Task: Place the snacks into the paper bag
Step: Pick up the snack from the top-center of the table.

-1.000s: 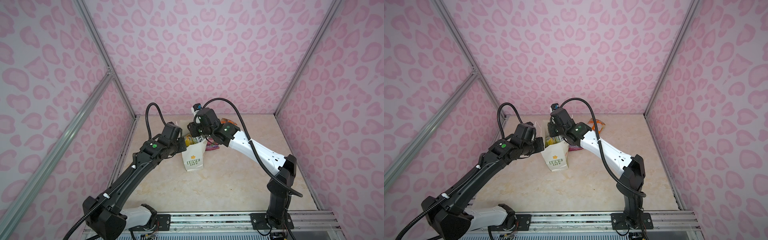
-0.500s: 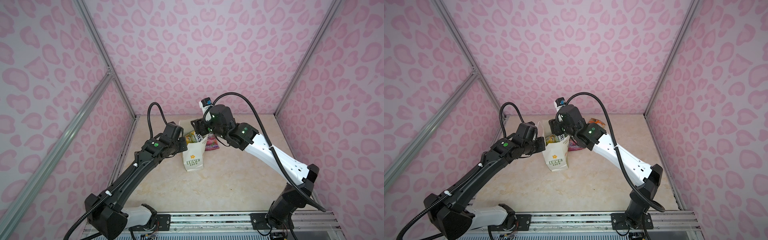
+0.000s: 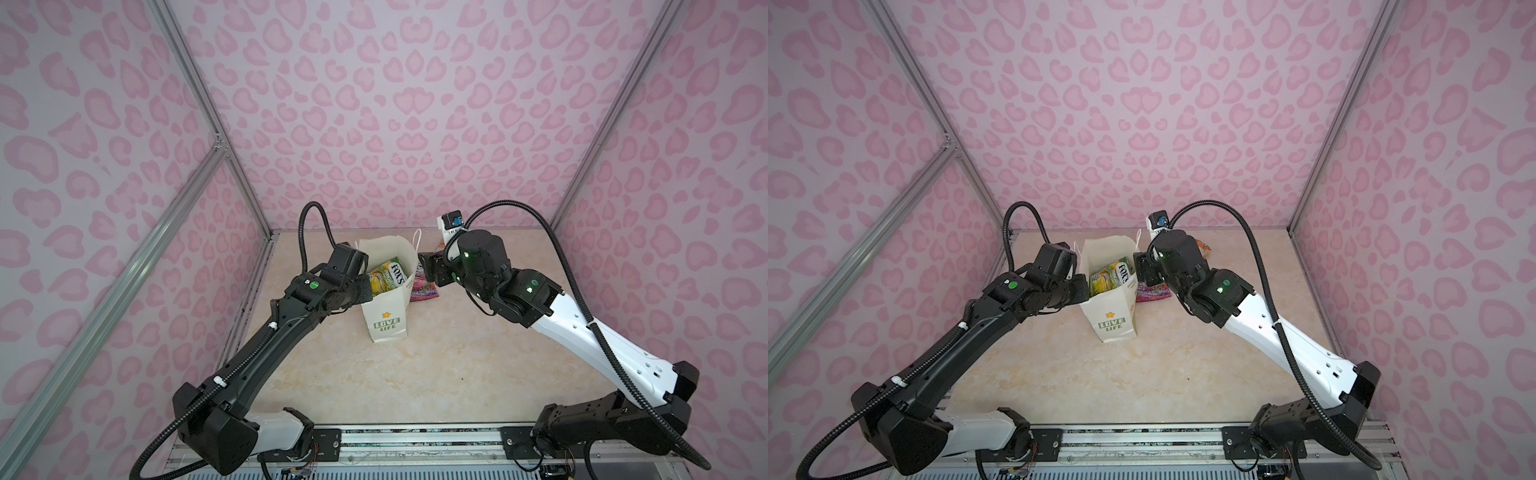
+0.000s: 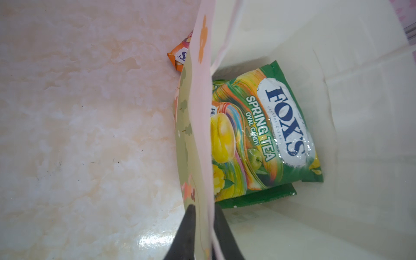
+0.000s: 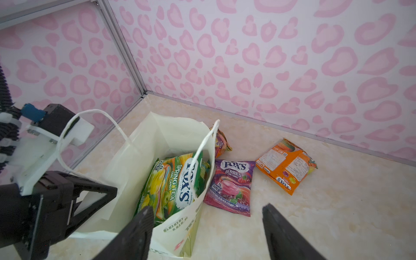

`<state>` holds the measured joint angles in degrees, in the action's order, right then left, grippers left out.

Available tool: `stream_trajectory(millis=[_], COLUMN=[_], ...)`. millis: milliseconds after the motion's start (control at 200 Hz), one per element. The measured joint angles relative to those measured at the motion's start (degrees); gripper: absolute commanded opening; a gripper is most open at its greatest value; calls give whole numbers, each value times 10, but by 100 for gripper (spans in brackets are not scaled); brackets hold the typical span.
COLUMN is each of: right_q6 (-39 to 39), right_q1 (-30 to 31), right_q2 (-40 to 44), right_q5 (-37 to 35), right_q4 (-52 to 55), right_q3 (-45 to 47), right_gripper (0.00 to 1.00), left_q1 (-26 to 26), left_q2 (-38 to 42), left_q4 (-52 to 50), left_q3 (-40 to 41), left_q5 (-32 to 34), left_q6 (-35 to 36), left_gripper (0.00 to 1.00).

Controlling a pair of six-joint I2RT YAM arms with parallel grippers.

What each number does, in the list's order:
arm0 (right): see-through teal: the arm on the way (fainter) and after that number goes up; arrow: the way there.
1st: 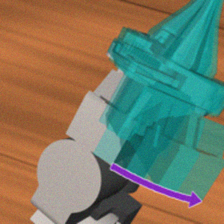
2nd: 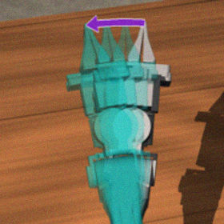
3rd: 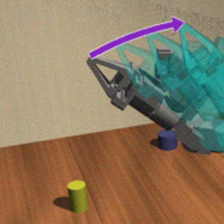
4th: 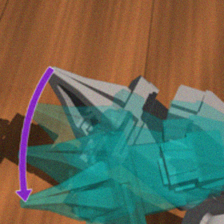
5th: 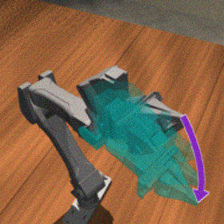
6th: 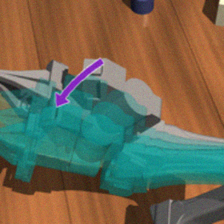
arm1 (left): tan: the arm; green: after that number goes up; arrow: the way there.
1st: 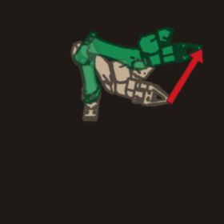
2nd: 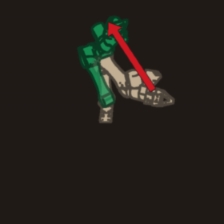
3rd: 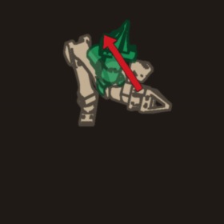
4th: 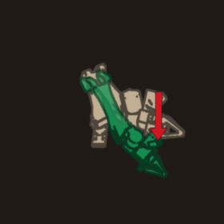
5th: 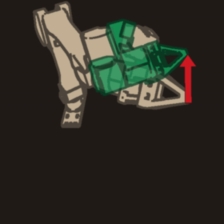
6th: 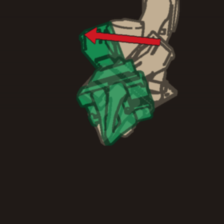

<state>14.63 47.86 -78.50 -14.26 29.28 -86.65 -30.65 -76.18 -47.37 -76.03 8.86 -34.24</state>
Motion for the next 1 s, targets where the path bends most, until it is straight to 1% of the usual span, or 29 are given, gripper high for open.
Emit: stream_trajectory(millis=[40,60,70,105,220,325,395,515,580,630,790,1000], right_q6=[2,3,4,8,17,30,42,54,58,60,69,75], right_q1=[-2,-4,-5,-9,-32,-53,-67,-87,-93,-96,-110,-137], right_q2=[12,18,21,30,60,82,92,102,105,106,106,90], right_q5=[-5,-6,-7,-7,-7,3,11,27,34,40,56,87], right_q4=[-8,-9,-9,-6,-5,-7,-9,-11,-17,-23,-37,-63], right_q3=[17,25,30,43,94,133,156,184,198,207,241,274], right_gripper=[79,80,80,82,89,93,98,98,99,99,99,99], left_q1=[0,0,0,0,0,0,0,2,3,4,12,17], left_q2=[-2,-4,-5,-9,-19,-33,-46,-69,-77,-82,-90,-105], left_q4=[-3,-5,-6,-14,-21,-31,-40,-56,-68,-75,-89,-106], left_q3=[-1,-2,-2,-9,-32,-50,-63,-84,-94,-103,-115,-133], left_q5=[4,7,8,11,26,40,49,62,65,68,72,61], left_q6=[3,6,7,8,13,15,18,19,24,26,33,39], left_gripper=[35,35,39,43,49,49,49,51,55,56,55,52])
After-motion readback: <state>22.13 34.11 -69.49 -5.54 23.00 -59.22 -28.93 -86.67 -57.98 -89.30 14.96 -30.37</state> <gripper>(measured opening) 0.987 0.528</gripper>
